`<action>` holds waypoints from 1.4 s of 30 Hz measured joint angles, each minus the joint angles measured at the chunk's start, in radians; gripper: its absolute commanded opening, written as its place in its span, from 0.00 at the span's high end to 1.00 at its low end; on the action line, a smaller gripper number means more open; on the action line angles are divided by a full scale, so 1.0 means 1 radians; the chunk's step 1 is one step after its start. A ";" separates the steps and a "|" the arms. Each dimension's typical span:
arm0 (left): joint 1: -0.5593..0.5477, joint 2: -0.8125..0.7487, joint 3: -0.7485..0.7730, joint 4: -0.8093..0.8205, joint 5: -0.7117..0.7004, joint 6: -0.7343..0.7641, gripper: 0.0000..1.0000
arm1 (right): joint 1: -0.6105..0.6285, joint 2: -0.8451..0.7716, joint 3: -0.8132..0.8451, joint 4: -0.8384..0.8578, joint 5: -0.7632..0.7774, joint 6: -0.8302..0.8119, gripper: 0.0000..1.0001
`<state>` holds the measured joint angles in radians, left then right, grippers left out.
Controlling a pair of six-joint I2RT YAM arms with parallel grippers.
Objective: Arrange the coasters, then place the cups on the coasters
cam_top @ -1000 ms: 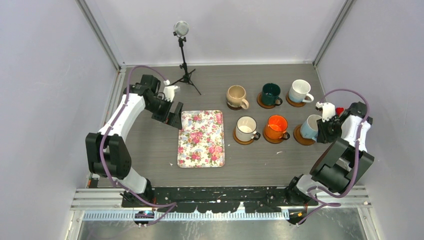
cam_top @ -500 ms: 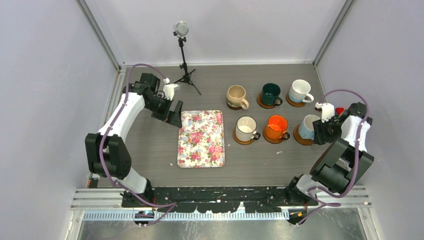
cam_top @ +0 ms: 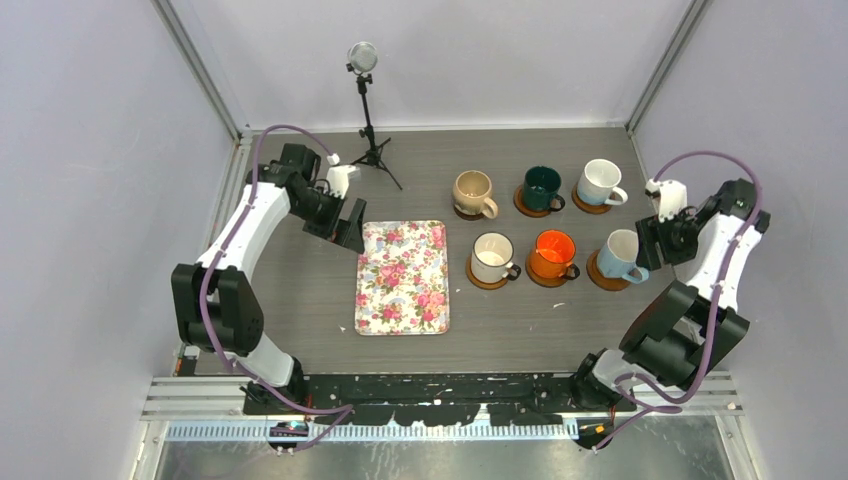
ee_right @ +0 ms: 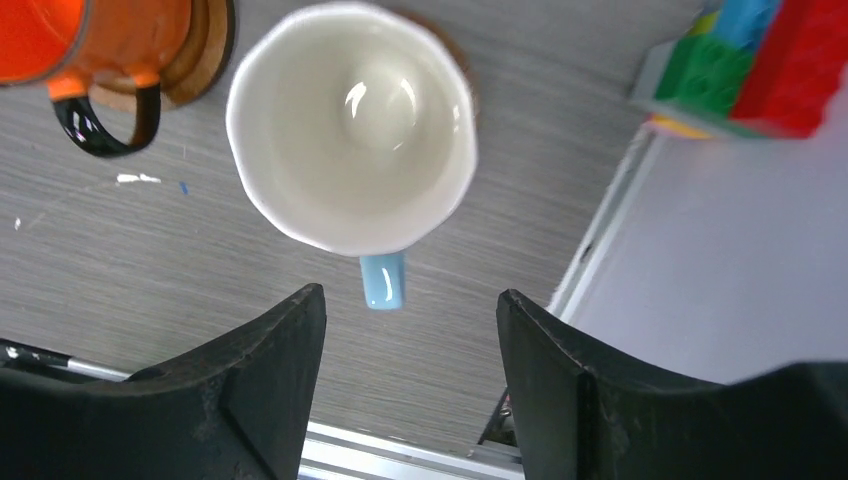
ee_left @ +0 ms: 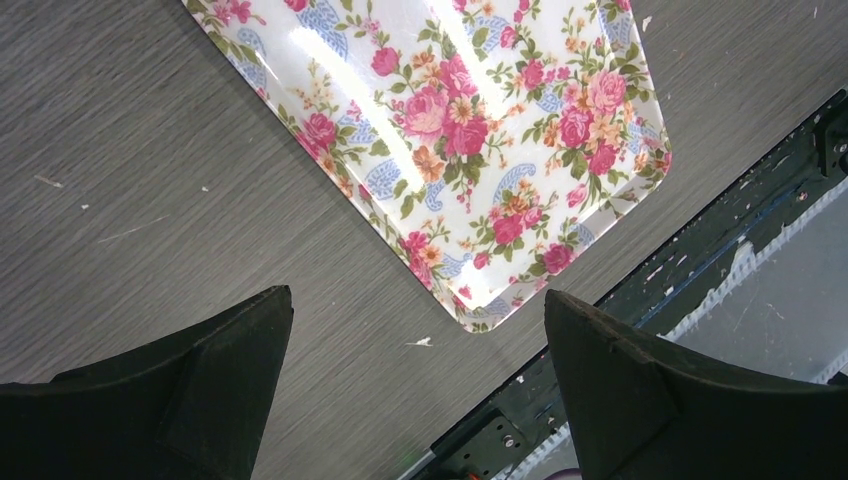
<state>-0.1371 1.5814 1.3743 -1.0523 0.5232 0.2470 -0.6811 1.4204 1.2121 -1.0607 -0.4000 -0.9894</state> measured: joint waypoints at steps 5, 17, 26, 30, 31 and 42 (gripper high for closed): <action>0.000 0.001 0.002 0.003 -0.005 0.002 0.00 | 0.074 0.001 0.136 -0.028 -0.003 0.058 0.31; 0.088 0.001 0.023 0.006 -0.005 0.000 0.00 | 0.510 0.055 0.332 0.018 0.060 0.344 0.31; 0.066 0.019 -0.110 0.165 -0.078 -0.116 0.14 | 0.682 0.027 0.269 0.075 0.066 0.536 0.31; -0.021 0.097 -0.132 0.254 -0.192 -0.165 0.36 | 0.682 0.005 0.248 0.089 0.067 0.579 0.31; -0.034 0.117 -0.132 0.271 -0.203 -0.172 0.44 | 0.681 -0.002 0.243 0.092 0.068 0.587 0.31; -0.050 0.333 -0.085 0.346 -0.219 -0.259 0.87 | 0.681 -0.067 0.227 0.097 0.077 0.633 0.31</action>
<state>-0.1875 1.9148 1.2892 -0.7067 0.3042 -0.0120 -0.0002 1.3537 1.4395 -0.9638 -0.3225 -0.3561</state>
